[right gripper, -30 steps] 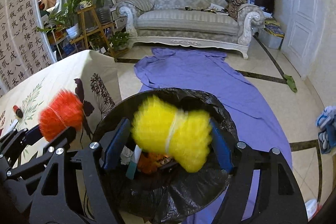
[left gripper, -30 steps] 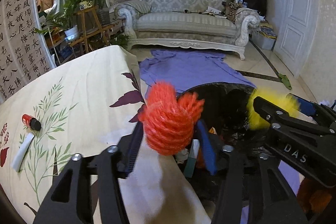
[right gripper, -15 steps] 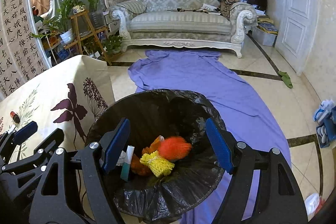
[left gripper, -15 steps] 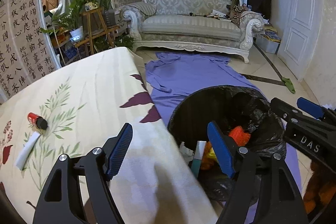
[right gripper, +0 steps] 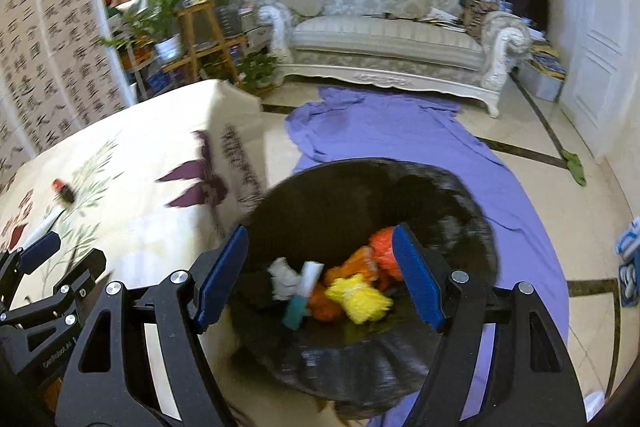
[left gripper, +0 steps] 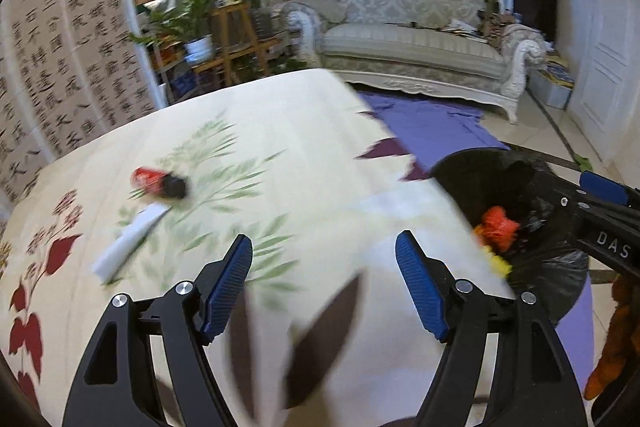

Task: Collect trash
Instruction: 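Move both tools back to the bed and grasp the white tube with the left tool, then grasp the red-and-black bottle with the right tool while the left tool holds the tube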

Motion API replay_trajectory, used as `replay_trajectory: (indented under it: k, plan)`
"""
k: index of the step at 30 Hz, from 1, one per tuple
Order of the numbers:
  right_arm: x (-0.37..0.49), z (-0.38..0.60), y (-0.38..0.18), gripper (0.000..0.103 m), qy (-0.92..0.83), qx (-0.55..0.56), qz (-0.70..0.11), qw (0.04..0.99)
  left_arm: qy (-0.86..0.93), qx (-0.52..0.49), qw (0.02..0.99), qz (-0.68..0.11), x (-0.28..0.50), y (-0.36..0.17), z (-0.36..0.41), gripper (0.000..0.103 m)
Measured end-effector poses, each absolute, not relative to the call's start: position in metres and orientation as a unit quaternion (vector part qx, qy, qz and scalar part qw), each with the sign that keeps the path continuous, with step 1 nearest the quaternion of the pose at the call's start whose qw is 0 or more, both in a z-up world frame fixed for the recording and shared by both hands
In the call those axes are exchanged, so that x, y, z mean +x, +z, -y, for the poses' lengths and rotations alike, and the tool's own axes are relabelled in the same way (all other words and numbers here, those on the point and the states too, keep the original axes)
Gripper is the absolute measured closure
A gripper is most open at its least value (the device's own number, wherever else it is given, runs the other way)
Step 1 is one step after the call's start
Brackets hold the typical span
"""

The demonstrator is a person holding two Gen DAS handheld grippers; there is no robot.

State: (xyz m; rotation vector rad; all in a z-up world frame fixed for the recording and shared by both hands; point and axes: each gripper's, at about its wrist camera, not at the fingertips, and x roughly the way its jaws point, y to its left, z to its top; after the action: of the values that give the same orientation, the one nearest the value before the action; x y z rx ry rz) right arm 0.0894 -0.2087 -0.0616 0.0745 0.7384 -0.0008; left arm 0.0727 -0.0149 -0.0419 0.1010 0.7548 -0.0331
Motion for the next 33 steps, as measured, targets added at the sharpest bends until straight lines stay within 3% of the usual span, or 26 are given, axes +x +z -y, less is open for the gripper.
replay_trajectory:
  k: [14,22,29,31,33]
  plan:
    - [0.102,0.099,-0.063,0.03,0.119,-0.014,-0.381,0.917,0.111,0.016,0.918,-0.38,0.091,-0.045,-0.101,0.031]
    - [0.116,0.074,-0.066,0.03,0.141,-0.029,-0.394,0.908,0.101,-0.008,0.9,-0.424,0.109,-0.058,-0.125,0.033]
    - [0.126,0.059,-0.067,0.03,0.151,-0.035,-0.399,0.904,0.071,-0.004,0.899,-0.432,0.108,-0.062,-0.121,0.077]
    - [0.128,0.054,-0.068,0.03,0.154,-0.037,-0.4,0.903,0.07,0.001,0.9,-0.431,0.108,-0.061,-0.122,0.086]
    - [0.129,0.048,-0.068,0.03,0.159,-0.042,-0.4,0.902,0.068,-0.006,0.9,-0.43,0.106,-0.06,-0.125,0.086]
